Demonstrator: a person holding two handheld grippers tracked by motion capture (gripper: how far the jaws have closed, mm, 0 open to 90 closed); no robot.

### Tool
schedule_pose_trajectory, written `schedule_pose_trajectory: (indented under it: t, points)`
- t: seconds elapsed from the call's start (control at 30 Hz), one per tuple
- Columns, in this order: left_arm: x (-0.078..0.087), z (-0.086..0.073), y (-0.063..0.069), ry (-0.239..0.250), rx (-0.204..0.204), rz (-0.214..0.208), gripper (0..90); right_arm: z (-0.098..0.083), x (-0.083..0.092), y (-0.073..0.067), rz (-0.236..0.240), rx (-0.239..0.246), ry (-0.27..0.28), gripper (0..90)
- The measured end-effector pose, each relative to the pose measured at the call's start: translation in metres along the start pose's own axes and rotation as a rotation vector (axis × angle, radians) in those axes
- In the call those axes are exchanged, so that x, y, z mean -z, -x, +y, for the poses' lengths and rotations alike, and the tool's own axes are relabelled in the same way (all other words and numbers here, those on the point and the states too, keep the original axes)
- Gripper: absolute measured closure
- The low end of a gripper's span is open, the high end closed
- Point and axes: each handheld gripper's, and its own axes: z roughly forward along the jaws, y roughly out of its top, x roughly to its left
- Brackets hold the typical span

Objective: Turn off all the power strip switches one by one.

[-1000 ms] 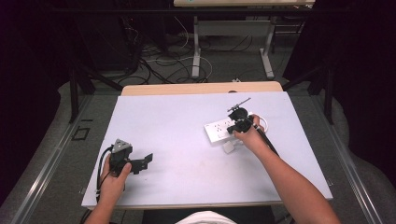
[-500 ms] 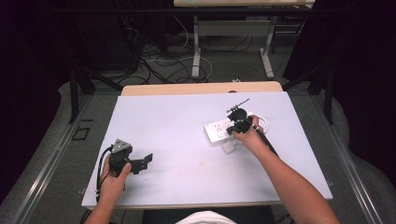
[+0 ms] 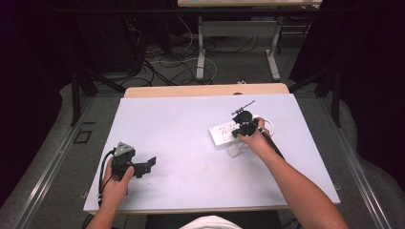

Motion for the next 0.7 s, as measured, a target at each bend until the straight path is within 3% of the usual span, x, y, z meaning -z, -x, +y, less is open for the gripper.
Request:
schedule_pose_trajectory:
  t: [0.03,0.1,0.13,0.2,0.33,0.43,0.47,0.5,0.53,0.7]
  points:
    - [-0.0002,-0.0001,0.0000,0.003,0.000,0.000,6.0,0.0010,0.0025,-0.0001,-0.008,0.005,-0.039,90.0]
    - [-0.0004,-0.0001,0.0000,0.003,0.000,0.000,6.1,-0.0006,-0.0007,0.0000,0.000,0.008,0.014,90.0]
    - [-0.0004,-0.0001,-0.0001,0.002,0.000,-0.001,6.1,0.0002,0.0013,-0.0003,-0.009,0.015,-0.017,90.0]
    - [-0.0004,-0.0001,-0.0001,0.003,0.001,-0.001,6.1,0.0008,0.0015,-0.0017,-0.008,-0.005,-0.018,90.0]
    - [-0.0002,0.0000,0.0000,0.003,-0.001,0.000,6.1,0.0005,0.0009,-0.0012,0.001,0.021,0.003,90.0]
    - [-0.0004,-0.0001,0.0000,0.002,0.000,-0.001,6.1,0.0017,0.0026,-0.0035,-0.012,0.007,-0.012,90.0]
    - [-0.0004,-0.0001,0.0001,0.002,0.000,-0.001,6.1,0.0007,0.0009,-0.0036,0.012,0.008,0.026,90.0]
    - [-0.0005,-0.0001,0.0001,0.002,0.000,-0.001,6.1,0.0021,0.0036,-0.0047,0.006,0.009,-0.017,90.0]
    - [-0.0004,0.0000,0.0001,0.001,-0.001,-0.001,6.1,0.0019,0.0022,-0.0055,0.004,0.003,0.004,90.0]
    - [-0.0005,0.0000,0.0000,0.002,0.000,-0.001,6.1,0.0039,0.0037,-0.0090,0.001,0.013,-0.011,90.0]
